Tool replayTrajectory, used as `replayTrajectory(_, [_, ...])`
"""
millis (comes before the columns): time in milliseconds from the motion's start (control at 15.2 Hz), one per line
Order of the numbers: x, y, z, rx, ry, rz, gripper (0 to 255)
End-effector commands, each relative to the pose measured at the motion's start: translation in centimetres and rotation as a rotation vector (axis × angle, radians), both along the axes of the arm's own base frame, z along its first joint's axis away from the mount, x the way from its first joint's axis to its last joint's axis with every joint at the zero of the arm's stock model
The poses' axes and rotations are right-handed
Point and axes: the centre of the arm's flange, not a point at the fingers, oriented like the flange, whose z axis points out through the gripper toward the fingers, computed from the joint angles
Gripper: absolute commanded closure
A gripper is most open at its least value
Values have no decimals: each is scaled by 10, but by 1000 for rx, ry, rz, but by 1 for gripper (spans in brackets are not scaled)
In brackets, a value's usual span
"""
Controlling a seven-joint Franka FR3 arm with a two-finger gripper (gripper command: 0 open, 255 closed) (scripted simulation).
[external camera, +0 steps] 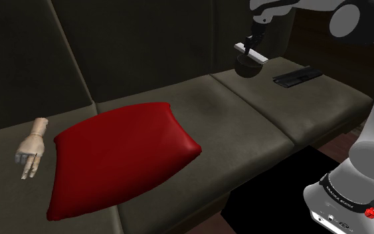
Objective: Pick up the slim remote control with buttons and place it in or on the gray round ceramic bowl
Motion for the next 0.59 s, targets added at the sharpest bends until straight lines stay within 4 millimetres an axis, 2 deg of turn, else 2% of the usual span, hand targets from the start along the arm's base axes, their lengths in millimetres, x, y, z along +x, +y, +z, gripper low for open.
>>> replayTrajectory(0, [0, 0, 0, 0, -1, 0, 255])
replayTrajectory(66, [0, 0, 0, 0, -1, 0, 0])
replayTrajectory(396, [0, 0, 0, 0, -1, 0, 0])
replayTrajectory(528, [-4, 1, 26, 0, -1, 0, 0])
